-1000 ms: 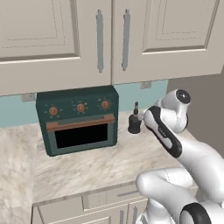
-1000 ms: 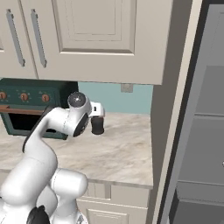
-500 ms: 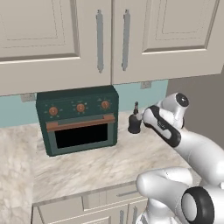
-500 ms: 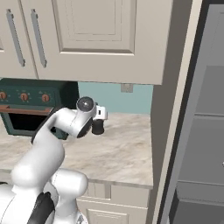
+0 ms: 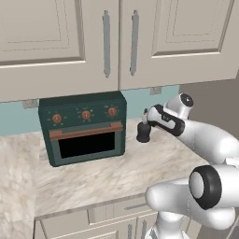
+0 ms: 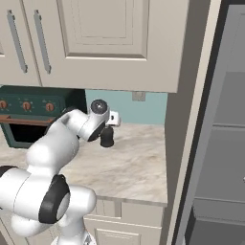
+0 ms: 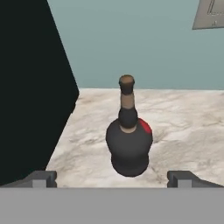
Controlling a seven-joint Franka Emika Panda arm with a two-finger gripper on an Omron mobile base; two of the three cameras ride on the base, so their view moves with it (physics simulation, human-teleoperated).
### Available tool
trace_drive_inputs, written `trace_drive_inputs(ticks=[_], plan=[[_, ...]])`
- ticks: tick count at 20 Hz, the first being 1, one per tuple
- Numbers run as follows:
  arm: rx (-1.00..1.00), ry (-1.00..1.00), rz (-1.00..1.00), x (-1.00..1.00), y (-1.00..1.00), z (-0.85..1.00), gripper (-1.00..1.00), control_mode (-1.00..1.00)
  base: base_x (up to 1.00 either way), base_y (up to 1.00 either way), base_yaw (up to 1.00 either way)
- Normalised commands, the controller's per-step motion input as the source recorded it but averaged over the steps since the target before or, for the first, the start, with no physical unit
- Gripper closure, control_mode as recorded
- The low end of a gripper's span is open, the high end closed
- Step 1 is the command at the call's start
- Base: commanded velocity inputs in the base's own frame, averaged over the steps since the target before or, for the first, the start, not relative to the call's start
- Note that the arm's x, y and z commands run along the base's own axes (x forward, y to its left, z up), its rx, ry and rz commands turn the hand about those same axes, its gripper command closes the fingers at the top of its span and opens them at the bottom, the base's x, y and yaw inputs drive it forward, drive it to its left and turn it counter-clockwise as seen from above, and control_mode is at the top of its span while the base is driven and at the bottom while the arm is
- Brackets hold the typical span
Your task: Place the beer and liquor on the top shelf of the fridge to keep them out of children's reach, and place the garlic on lower shelves for easy access.
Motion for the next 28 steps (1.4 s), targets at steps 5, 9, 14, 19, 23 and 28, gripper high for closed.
trace_drive_inputs(ticks=[5, 9, 14, 19, 23, 28], plan=[[0.00, 0.00, 0.00, 0.25, -0.12, -0.26, -1.00, -1.00, 0.00, 0.00, 0.00], [0.00, 0.00, 0.00, 0.12, -0.09, -0.35, -1.00, -1.00, 0.00, 0.00, 0.00], [0.01, 0.00, 0.00, 0.15, 0.00, -0.15, -1.00, -1.00, 0.00, 0.00, 0.00], [0.03, 0.00, 0.00, 0.19, 0.00, -0.02, -1.00, -1.00, 0.00, 0.00, 0.00], [0.01, 0.00, 0.00, 0.18, 0.00, -0.07, -1.00, -1.00, 0.00, 0.00, 0.00], [0.00, 0.00, 0.00, 0.17, 0.03, -0.17, -1.00, -1.00, 0.00, 0.00, 0.00]])
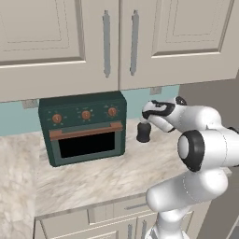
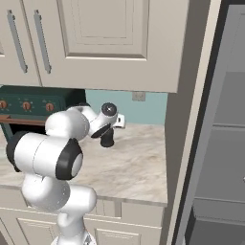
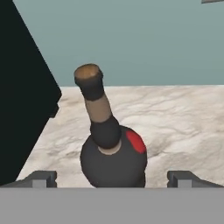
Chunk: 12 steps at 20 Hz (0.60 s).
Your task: Place the beer and liquor on the top shelf of the fridge to keep them out of children's reach, and place the garlic on lower shelves for easy access.
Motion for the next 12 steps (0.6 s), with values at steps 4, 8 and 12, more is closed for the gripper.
trace_drive_inputs(ticks=[4, 8, 12], plan=[[0.00, 0.01, 0.00, 0.23, 0.01, -0.12, -1.00, -1.00, 0.00, 0.00, 0.00], [0.00, 0.01, 0.00, 0.23, 0.03, -0.12, -1.00, -1.00, 0.00, 0.00, 0.00], [0.00, 0.00, 0.00, 0.21, 0.06, -0.12, -1.00, -1.00, 0.00, 0.00, 0.00]])
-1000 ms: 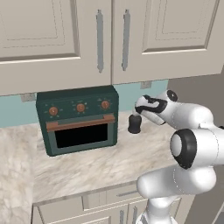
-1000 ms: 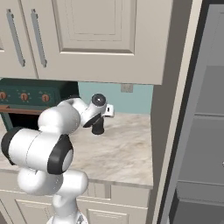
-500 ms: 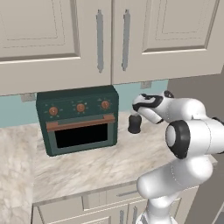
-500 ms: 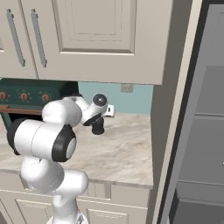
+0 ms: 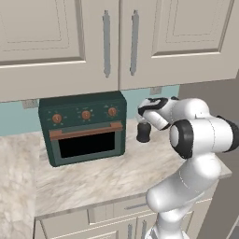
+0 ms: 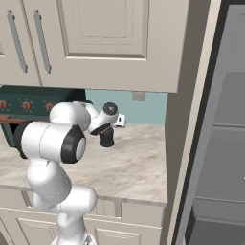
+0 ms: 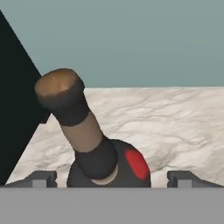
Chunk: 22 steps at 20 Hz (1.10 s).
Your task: Place the beer and liquor on the top shelf of the fridge to keep them out of children's reach, and place the garlic on lower shelves for easy access.
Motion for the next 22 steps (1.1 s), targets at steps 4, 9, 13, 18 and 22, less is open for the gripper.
trace_drive_inputs(ticks=[4, 9, 13, 18, 22], plan=[[0.00, 0.00, 0.00, 0.19, 0.05, -0.14, -1.00, -1.00, 0.00, 0.00, 0.00], [0.00, 0.00, 0.00, 0.22, 0.01, -0.13, -1.00, -1.00, 0.00, 0.00, 0.00], [0.00, 0.00, 0.00, 0.22, 0.00, -0.11, -1.00, -1.00, 0.00, 0.00, 0.00], [0.00, 0.00, 0.00, 0.15, 0.00, -0.10, -1.00, -1.00, 0.00, 0.00, 0.00], [0.00, -0.01, 0.02, 0.00, 0.00, -0.01, -1.00, -1.00, 0.00, 0.00, 0.00]])
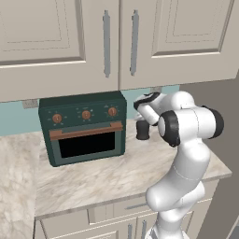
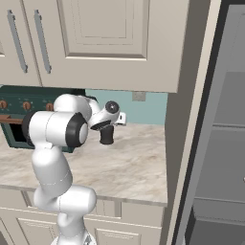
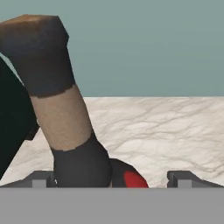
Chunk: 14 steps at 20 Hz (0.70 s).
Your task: Place the beer and liquor on the top shelf of the fridge to keep them out of children's reach, and place the garlic on lower shelves for easy access.
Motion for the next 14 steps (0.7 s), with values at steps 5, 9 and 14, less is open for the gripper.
trace_drive_inputs(ticks=[5, 9, 14], plan=[[0.00, -0.06, 0.06, 0.00, 0.03, 0.00, 1.00, -1.00, 0.00, 0.00, 0.00], [0.00, -0.01, 0.09, 0.00, 0.05, -0.09, 1.00, -1.00, 0.00, 0.00, 0.00], [0.00, 0.00, 0.12, 0.00, 0.01, -0.23, 1.00, -1.00, 0.00, 0.00, 0.00]])
